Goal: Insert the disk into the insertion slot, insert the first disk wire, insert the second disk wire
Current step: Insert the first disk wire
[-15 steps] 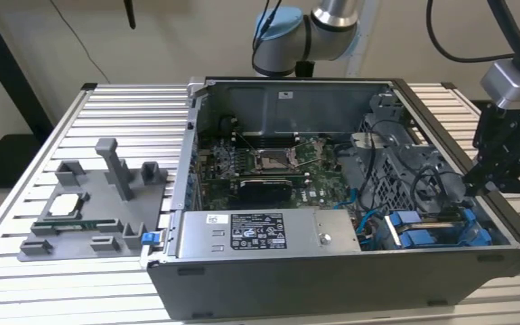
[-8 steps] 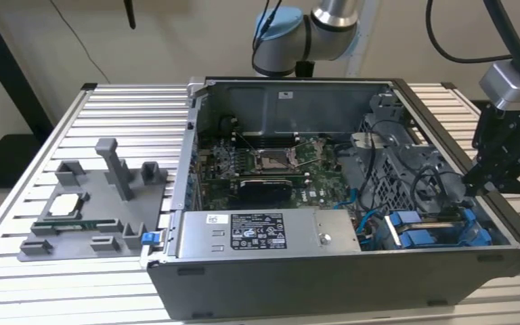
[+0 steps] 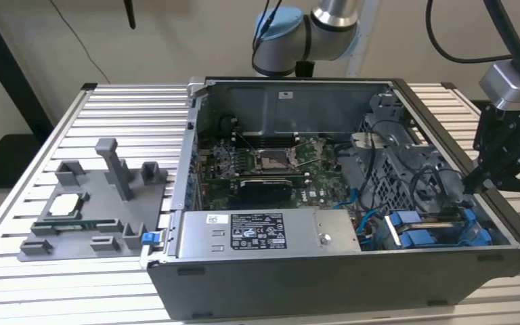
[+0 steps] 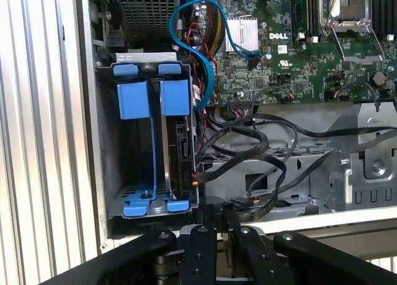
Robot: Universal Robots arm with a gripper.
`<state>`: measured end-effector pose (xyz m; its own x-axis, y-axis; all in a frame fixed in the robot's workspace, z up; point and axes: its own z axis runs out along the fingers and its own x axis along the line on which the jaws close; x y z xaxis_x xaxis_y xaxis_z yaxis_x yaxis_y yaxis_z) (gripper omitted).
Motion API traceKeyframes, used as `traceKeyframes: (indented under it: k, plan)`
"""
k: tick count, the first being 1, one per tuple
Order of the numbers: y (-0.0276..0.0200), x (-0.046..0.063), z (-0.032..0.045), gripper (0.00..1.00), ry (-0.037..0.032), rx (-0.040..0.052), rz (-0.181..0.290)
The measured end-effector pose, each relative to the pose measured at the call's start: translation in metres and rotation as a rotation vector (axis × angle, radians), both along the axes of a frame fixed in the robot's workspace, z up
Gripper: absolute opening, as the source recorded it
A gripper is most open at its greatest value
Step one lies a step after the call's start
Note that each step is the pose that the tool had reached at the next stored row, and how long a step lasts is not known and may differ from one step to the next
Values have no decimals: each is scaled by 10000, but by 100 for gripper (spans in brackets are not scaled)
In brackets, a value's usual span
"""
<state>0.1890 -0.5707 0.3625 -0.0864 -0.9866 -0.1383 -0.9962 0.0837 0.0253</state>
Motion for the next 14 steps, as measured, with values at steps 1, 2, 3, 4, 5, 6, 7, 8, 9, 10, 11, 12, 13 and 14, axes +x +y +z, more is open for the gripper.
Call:
traceKeyframes:
  k: [1,2,3,4,5,6,7,8,9,10,11,12,13,14]
  plan:
    - [0,0,0,0,0,0,0]
    - [0,0,0,0,1,3,0]
    - [0,-1,1,0,1,4,0]
    - [0,-8,5,0,1,2,0]
    - [0,-19,13,0,1,0,1]
    - [0,-33,23,0,0,-1,1]
    - [0,-50,36,0,0,-1,0]
    - [0,-69,50,0,1,0,0]
    - [0,-89,64,0,1,0,0]
    - [0,-110,76,0,1,1,0]
    - [0,-133,87,0,1,2,0]
    - [0,-155,97,0,1,1,0]
    - [0,-180,108,0,1,0,0]
    - [0,-205,119,0,0,0,0]
